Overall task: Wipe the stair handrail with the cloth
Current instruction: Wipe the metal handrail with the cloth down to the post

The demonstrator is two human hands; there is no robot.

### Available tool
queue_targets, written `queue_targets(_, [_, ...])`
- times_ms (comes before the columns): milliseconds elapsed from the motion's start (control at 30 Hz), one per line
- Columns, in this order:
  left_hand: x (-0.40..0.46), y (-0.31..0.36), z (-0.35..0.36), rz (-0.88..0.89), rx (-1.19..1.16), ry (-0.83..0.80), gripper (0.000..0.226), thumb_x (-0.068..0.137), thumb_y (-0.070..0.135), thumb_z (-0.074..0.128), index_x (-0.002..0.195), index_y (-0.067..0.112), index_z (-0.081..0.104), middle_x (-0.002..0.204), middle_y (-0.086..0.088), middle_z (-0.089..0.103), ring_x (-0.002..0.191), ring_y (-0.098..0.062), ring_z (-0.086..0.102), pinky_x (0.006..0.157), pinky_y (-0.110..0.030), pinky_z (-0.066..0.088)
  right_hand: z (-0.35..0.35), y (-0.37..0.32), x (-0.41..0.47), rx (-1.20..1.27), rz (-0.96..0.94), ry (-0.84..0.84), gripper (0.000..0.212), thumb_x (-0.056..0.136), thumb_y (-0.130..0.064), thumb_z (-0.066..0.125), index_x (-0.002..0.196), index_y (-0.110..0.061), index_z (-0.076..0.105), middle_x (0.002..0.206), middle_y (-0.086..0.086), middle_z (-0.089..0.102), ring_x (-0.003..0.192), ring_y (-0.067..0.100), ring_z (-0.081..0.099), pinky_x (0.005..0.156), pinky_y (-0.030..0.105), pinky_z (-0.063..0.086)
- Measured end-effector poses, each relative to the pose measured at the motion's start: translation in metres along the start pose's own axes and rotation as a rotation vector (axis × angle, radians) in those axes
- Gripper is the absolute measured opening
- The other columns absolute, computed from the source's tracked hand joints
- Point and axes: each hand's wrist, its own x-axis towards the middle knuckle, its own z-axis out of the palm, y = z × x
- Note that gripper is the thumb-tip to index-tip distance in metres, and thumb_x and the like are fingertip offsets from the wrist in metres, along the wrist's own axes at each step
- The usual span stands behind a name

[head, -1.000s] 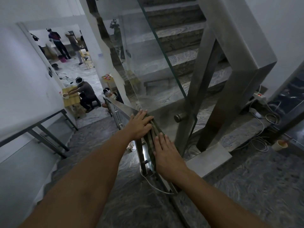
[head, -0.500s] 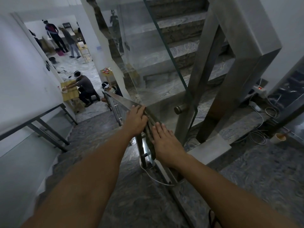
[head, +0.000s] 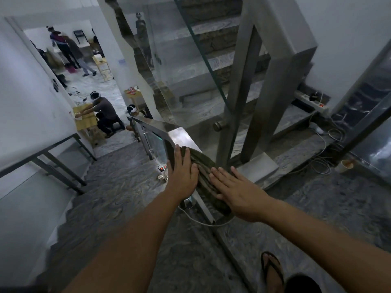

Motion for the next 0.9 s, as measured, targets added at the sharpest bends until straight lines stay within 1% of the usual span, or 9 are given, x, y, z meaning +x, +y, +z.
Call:
queue_targets(67, [-0.011,0.007,0.005,0.0,0.025,0.009,0.065,0.094,0.042,0.01,0.152,0.015,0.001,0.159,-0.011,-0.021,0.148,-0.025,-0.015,0.118,-0.054,-0.007,0.005,0.014,-0.013,-0.001,-0.016,-0.003,0.063,0.096,-0.045,0.016,0.149,-0.013,0.005,0.159,0.01,0.006,0.146,0.023,0.002,0.119,0.04,-0.006])
queue_targets(133, [-0.021,0.012,0.008,0.033,0.089,0.033,0.064,0.095,0.042,0.011,0.152,0.014,0.003,0.159,-0.01,-0.022,0.147,-0.024,-0.019,0.118,-0.053,-0.009,0.011,0.028,-0.023,-0.001,-0.02,0.047,0.062,0.094,-0.041,0.026,0.148,-0.011,0.019,0.156,0.012,0.022,0.144,0.027,0.018,0.116,0.037,0.001])
queue_targets(233, [-0.039,0.025,0.012,0.108,0.179,0.048,0.068,0.093,0.044,0.006,0.151,0.009,0.011,0.161,-0.013,-0.008,0.147,-0.022,-0.015,0.119,-0.048,-0.009,0.015,0.049,-0.033,0.016,0.009,0.117,0.058,0.087,-0.034,0.043,0.14,-0.01,0.041,0.143,0.012,0.047,0.132,0.032,0.043,0.11,0.037,0.015])
queue_targets(400, [-0.066,0.047,0.022,0.157,0.235,0.058,0.072,0.093,0.049,0.012,0.147,0.004,0.025,0.158,-0.018,0.016,0.148,-0.029,0.004,0.119,-0.039,-0.002,0.018,0.074,-0.043,0.094,0.013,0.231,0.057,0.081,-0.013,0.067,0.135,-0.013,0.049,0.139,0.01,0.053,0.13,0.031,0.047,0.111,0.047,0.03])
queue_targets(500, [-0.078,0.062,0.033,0.184,0.338,0.074,0.065,0.094,0.044,0.026,0.136,-0.003,0.045,0.145,-0.027,0.041,0.138,-0.04,0.035,0.113,-0.05,0.021,0.019,0.083,-0.045,0.14,0.027,0.293,0.053,0.079,-0.003,0.068,0.13,-0.013,0.056,0.135,0.012,0.057,0.127,0.031,0.05,0.109,0.05,0.03])
queue_targets(567, [-0.084,0.072,0.043,0.183,0.39,0.065,0.06,0.092,0.039,0.033,0.13,-0.003,0.052,0.137,-0.028,0.05,0.13,-0.041,0.047,0.107,-0.052,0.029,0.021,0.091,-0.048,0.182,0.052,0.341,0.05,0.08,0.0,0.068,0.127,-0.014,0.059,0.132,0.011,0.058,0.126,0.029,0.051,0.11,0.047,0.029])
queue_targets(700, [-0.081,0.088,0.052,0.226,0.487,0.077,0.05,0.081,0.021,0.067,0.124,-0.004,0.058,0.128,-0.029,0.058,0.12,-0.041,0.057,0.102,-0.052,0.034,0.027,0.105,-0.053,0.188,0.079,0.391,0.045,0.079,0.002,0.069,0.121,-0.013,0.064,0.126,0.013,0.063,0.121,0.03,0.055,0.108,0.048,0.035])
queue_targets(800, [-0.068,0.103,0.059,0.289,0.533,0.038,0.046,0.078,0.012,0.061,0.121,-0.006,0.06,0.124,-0.029,0.06,0.115,-0.041,0.06,0.099,-0.053,0.041,0.029,0.118,-0.059,0.216,0.148,0.439,0.046,0.075,0.008,0.07,0.116,-0.011,0.067,0.122,0.016,0.065,0.116,0.033,0.059,0.102,0.051,0.043])
queue_targets(900, [-0.051,0.123,0.07,0.331,0.539,-0.043,0.067,0.063,0.016,0.084,0.122,-0.004,0.059,0.124,-0.027,0.062,0.117,-0.039,0.06,0.099,-0.051,0.042,0.027,0.13,-0.066,0.279,0.254,0.489,0.05,0.069,0.017,0.065,0.113,-0.006,0.068,0.117,0.02,0.066,0.105,0.034,0.065,0.09,0.047,0.053])
